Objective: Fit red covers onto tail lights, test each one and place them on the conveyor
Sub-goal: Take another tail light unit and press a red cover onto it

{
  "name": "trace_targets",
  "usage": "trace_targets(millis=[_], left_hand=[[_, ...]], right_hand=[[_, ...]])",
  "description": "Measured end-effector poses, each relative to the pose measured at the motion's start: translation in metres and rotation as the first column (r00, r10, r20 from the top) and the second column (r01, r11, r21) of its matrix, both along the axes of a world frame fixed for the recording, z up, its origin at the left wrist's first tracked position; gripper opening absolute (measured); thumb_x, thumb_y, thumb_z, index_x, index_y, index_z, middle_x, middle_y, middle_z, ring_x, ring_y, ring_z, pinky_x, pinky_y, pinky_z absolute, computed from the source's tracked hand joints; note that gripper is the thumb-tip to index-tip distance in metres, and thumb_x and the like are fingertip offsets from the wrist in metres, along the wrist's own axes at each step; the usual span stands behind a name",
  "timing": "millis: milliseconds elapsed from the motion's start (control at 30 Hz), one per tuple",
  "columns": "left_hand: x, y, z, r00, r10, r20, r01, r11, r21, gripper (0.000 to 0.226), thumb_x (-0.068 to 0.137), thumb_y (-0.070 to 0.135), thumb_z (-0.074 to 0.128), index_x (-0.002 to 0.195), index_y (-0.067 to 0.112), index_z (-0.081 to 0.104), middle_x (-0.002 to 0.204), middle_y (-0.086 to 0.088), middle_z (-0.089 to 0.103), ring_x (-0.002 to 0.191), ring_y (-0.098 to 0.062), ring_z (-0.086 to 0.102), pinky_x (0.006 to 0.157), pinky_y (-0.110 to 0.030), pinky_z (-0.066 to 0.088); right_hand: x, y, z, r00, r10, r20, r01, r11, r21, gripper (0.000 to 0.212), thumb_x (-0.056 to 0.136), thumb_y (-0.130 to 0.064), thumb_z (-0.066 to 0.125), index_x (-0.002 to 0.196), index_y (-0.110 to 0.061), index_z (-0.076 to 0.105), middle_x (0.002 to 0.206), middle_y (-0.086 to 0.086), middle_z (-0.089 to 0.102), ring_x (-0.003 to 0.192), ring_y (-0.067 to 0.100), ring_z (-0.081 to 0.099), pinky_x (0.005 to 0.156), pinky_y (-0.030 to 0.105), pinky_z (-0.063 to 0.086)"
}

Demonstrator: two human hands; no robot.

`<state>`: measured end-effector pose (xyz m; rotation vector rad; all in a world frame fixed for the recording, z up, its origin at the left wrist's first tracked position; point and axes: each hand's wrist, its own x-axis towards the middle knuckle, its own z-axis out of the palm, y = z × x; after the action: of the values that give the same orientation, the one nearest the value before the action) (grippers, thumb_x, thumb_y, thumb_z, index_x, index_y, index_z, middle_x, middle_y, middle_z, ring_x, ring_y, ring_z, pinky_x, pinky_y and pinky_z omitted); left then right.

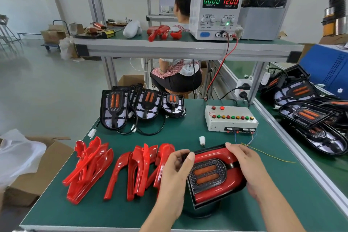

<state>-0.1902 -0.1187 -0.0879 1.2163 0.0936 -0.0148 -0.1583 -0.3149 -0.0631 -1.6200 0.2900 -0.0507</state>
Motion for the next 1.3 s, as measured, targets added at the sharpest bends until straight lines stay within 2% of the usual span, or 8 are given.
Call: trace_targets(millis=[67, 167, 300, 367, 567, 767, 1033, 1300], left_hand=[[-0.004, -0.009, -0.002, 1.000, 0.022, -0.010, -0.022, 1.000, -0.002, 0.027, 0.085, 0.046, 0.075, 0.105, 0.028, 0.073, 0.112, -0.010, 0.075, 0.109, -0.031, 0.071, 0.098, -0.053, 0.057], [-0.005, -0.018, -0.006, 0.999, 0.049, 0.016, -0.051, 0.986, 0.159, 0.008, 0.098, 0.043, 0.063, 0.106, 0.042, 0.065, 0.109, -0.001, 0.075, 0.101, -0.018, 0.074, 0.093, -0.046, 0.059], [-0.003, -0.022, -0.006, 0.999, -0.041, 0.033, 0.032, 0.972, 0.231, 0.024, 0.088, 0.066, 0.058, 0.108, 0.053, 0.053, 0.108, 0.004, 0.074, 0.097, -0.012, 0.074, 0.087, -0.040, 0.062], [0.000, -0.022, -0.009, 0.998, -0.040, 0.041, 0.029, 0.970, 0.240, 0.035, 0.079, 0.074, 0.058, 0.107, 0.053, 0.054, 0.107, 0.002, 0.074, 0.096, -0.015, 0.075, 0.085, -0.041, 0.062], [0.001, -0.024, -0.012, 0.999, -0.022, 0.028, 0.018, 0.993, 0.116, 0.021, 0.093, 0.050, 0.063, 0.111, 0.040, 0.063, 0.107, -0.002, 0.074, 0.097, -0.026, 0.075, 0.084, -0.051, 0.062], [0.001, -0.022, -0.009, 0.999, -0.033, 0.017, 0.033, 0.999, 0.025, 0.025, 0.088, 0.042, 0.067, 0.110, 0.030, 0.065, 0.110, -0.016, 0.072, 0.096, -0.036, 0.075, 0.083, -0.057, 0.061], [0.003, -0.020, -0.011, 0.998, -0.029, 0.057, 0.023, 0.994, 0.109, 0.033, 0.084, 0.056, 0.064, 0.110, 0.034, 0.063, 0.108, -0.010, 0.073, 0.099, -0.033, 0.074, 0.087, -0.057, 0.060], [0.004, -0.020, -0.008, 0.998, 0.004, 0.070, -0.009, 0.997, 0.071, 0.014, 0.092, 0.036, 0.065, 0.103, 0.029, 0.065, 0.101, -0.010, 0.072, 0.088, -0.035, 0.075, 0.074, -0.052, 0.064]], right_hand=[[-0.001, 0.001, -0.004, 0.999, -0.037, -0.019, 0.038, 0.999, 0.021, 0.018, 0.084, -0.040, 0.075, 0.082, -0.022, 0.076, 0.083, 0.008, 0.077, 0.074, 0.027, 0.074, 0.070, 0.040, 0.060], [-0.002, -0.001, -0.010, 0.997, -0.074, -0.001, 0.074, 0.997, -0.027, 0.017, 0.085, -0.042, 0.074, 0.083, -0.025, 0.076, 0.086, 0.007, 0.077, 0.081, 0.029, 0.074, 0.080, 0.045, 0.060], [-0.010, -0.002, -0.010, 0.997, -0.065, 0.048, 0.066, 0.997, -0.031, 0.014, 0.085, -0.043, 0.074, 0.085, -0.029, 0.074, 0.082, 0.001, 0.077, 0.071, 0.018, 0.075, 0.057, 0.028, 0.057], [-0.013, -0.003, -0.011, 0.996, -0.052, 0.070, 0.056, 0.997, -0.059, 0.015, 0.084, -0.045, 0.074, 0.088, -0.030, 0.073, 0.082, -0.001, 0.077, 0.070, 0.016, 0.075, 0.057, 0.025, 0.055], [-0.018, -0.006, -0.009, 0.997, -0.005, 0.079, 0.014, 0.994, -0.106, 0.016, 0.085, -0.048, 0.073, 0.088, -0.033, 0.071, 0.082, -0.005, 0.077, 0.072, 0.014, 0.075, 0.064, 0.028, 0.055], [-0.019, -0.013, -0.005, 0.997, 0.062, 0.055, -0.050, 0.981, -0.185, 0.024, 0.083, -0.054, 0.074, 0.087, -0.030, 0.070, 0.081, -0.004, 0.076, 0.071, 0.013, 0.073, 0.068, 0.030, 0.053], [-0.020, -0.012, -0.004, 0.995, 0.080, 0.051, -0.068, 0.977, -0.204, 0.012, 0.085, -0.047, 0.073, 0.086, -0.035, 0.071, 0.083, -0.009, 0.076, 0.074, 0.008, 0.072, 0.073, 0.030, 0.051], [-0.022, -0.005, -0.001, 0.992, 0.117, 0.057, -0.100, 0.965, -0.244, 0.017, 0.081, -0.051, 0.077, 0.094, -0.041, 0.074, 0.091, -0.019, 0.075, 0.082, -0.001, 0.070, 0.076, 0.024, 0.051]])
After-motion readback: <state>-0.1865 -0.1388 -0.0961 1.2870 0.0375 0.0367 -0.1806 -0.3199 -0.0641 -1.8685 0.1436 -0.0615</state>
